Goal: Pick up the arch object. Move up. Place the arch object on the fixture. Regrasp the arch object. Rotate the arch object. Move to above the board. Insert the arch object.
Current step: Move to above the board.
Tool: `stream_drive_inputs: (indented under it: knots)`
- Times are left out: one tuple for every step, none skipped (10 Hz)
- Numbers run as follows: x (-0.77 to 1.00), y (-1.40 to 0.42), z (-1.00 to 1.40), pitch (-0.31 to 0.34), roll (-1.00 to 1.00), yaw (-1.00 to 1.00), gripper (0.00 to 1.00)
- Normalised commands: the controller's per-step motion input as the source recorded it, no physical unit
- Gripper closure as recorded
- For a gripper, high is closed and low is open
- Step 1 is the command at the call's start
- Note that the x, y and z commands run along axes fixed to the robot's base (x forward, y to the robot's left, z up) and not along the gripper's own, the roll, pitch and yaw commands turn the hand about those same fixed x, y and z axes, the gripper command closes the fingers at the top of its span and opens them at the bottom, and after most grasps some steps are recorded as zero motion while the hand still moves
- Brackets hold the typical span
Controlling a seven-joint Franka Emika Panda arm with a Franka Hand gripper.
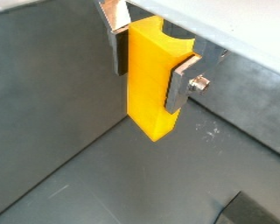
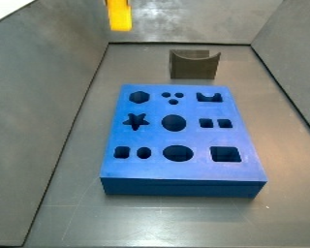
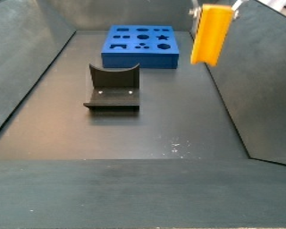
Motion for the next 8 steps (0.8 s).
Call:
stream_drive_inputs:
  knots:
    - [-0.02,0.07,1.0,0.069,0.04,-0.02,1.0]
    - [-0.02,0.07,1.0,0.066,0.03,-0.02,1.0]
    - [-0.02,0.07,1.0,0.069,0.02,-0.02,1.0]
    - [-0.01,0.06,1.0,0.07,0.02,-0.02,1.0]
    - [-0.01,0.06,1.0,0.072,0.02,-0.02,1.0]
    - [-0.01,0.06,1.0,0.068,0.01,-0.03,1.0]
    - [-0.01,0.06,1.0,0.071,0.01,-0.03,1.0]
    - [-0.01,0.05,1.0,0.074,0.01,-0.03,1.0]
